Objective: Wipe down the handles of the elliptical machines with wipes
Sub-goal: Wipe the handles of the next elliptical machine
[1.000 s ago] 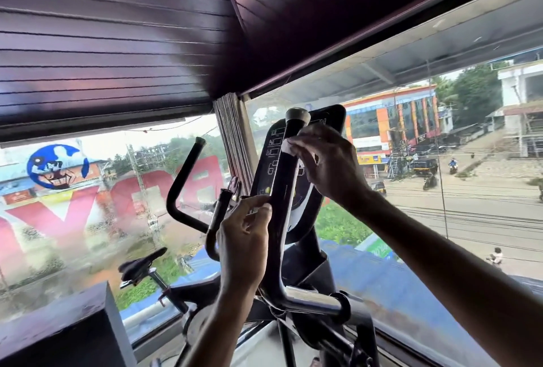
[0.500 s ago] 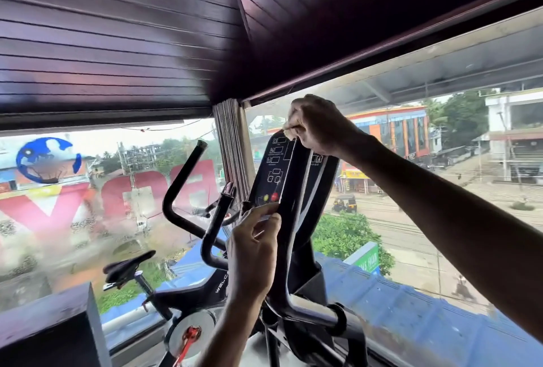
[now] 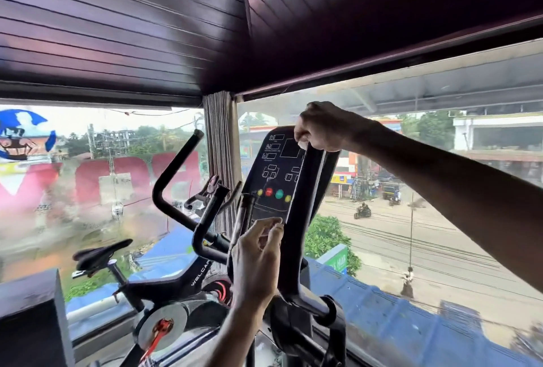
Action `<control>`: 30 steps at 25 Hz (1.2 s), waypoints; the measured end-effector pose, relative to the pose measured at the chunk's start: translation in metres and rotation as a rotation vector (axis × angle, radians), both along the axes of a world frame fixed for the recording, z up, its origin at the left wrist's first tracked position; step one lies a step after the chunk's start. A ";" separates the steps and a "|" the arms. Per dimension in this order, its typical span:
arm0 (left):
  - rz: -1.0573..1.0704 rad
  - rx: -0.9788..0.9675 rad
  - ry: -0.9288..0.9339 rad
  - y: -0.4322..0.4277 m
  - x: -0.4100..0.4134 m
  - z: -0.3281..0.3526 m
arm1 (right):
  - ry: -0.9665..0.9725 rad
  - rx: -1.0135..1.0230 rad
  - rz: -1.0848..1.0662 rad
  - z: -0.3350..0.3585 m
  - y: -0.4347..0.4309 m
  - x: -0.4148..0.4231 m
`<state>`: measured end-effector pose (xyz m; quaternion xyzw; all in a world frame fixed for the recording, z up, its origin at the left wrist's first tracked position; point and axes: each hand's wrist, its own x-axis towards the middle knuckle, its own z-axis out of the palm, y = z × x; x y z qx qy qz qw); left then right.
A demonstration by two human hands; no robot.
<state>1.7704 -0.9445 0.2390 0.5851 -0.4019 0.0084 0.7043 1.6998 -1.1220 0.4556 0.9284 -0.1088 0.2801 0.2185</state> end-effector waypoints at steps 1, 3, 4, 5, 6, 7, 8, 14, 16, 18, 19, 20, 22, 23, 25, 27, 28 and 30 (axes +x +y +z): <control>-0.038 0.009 0.020 0.003 0.000 -0.003 | -0.002 0.001 -0.001 -0.002 0.004 0.000; -0.109 0.051 0.045 0.009 0.000 -0.012 | 0.066 0.035 -0.020 -0.009 0.021 -0.001; -0.144 0.074 0.060 0.012 -0.002 -0.014 | 0.133 0.060 -0.027 -0.014 0.030 -0.001; -0.171 0.092 0.080 0.013 -0.001 -0.018 | 0.205 0.073 -0.038 -0.020 0.037 -0.001; -0.203 0.095 0.098 0.016 -0.001 -0.022 | 0.270 0.074 -0.054 -0.024 0.044 -0.001; -0.228 0.088 0.111 0.018 0.001 -0.026 | 0.293 0.080 -0.065 -0.028 0.047 0.000; -0.253 0.080 0.122 0.019 0.002 -0.031 | 0.257 0.088 -0.067 -0.030 0.047 0.000; -0.324 0.048 0.279 0.024 -0.005 -0.045 | 0.322 0.054 0.098 -0.071 0.072 -0.011; -0.326 0.045 0.295 0.026 -0.006 -0.046 | 0.262 0.008 0.115 -0.074 0.072 -0.013; -0.324 0.044 0.296 0.029 -0.007 -0.046 | 0.156 -0.006 0.124 -0.074 0.068 -0.019; -0.327 0.040 0.295 0.032 -0.008 -0.046 | 0.152 -0.007 0.139 -0.079 0.069 -0.021; -0.331 0.042 0.295 0.033 -0.008 -0.046 | 0.184 -0.015 0.166 -0.087 0.074 -0.023; -0.335 0.064 0.291 0.035 -0.008 -0.046 | 0.277 -0.031 0.203 -0.102 0.086 -0.028; -0.339 0.069 0.289 0.035 -0.007 -0.046 | 0.275 -0.045 0.187 -0.103 0.085 -0.028; -0.358 0.078 0.283 0.036 -0.005 -0.046 | 0.160 -0.113 0.091 -0.092 0.076 -0.026; -0.401 0.088 0.283 0.037 0.001 -0.047 | 0.081 -0.177 0.014 -0.087 0.071 -0.023; -0.435 0.087 0.287 0.037 0.005 -0.047 | 0.081 -0.195 0.001 -0.092 0.072 -0.021; -0.494 0.088 0.285 0.037 0.010 -0.047 | 0.117 -0.206 -0.003 -0.104 0.080 -0.019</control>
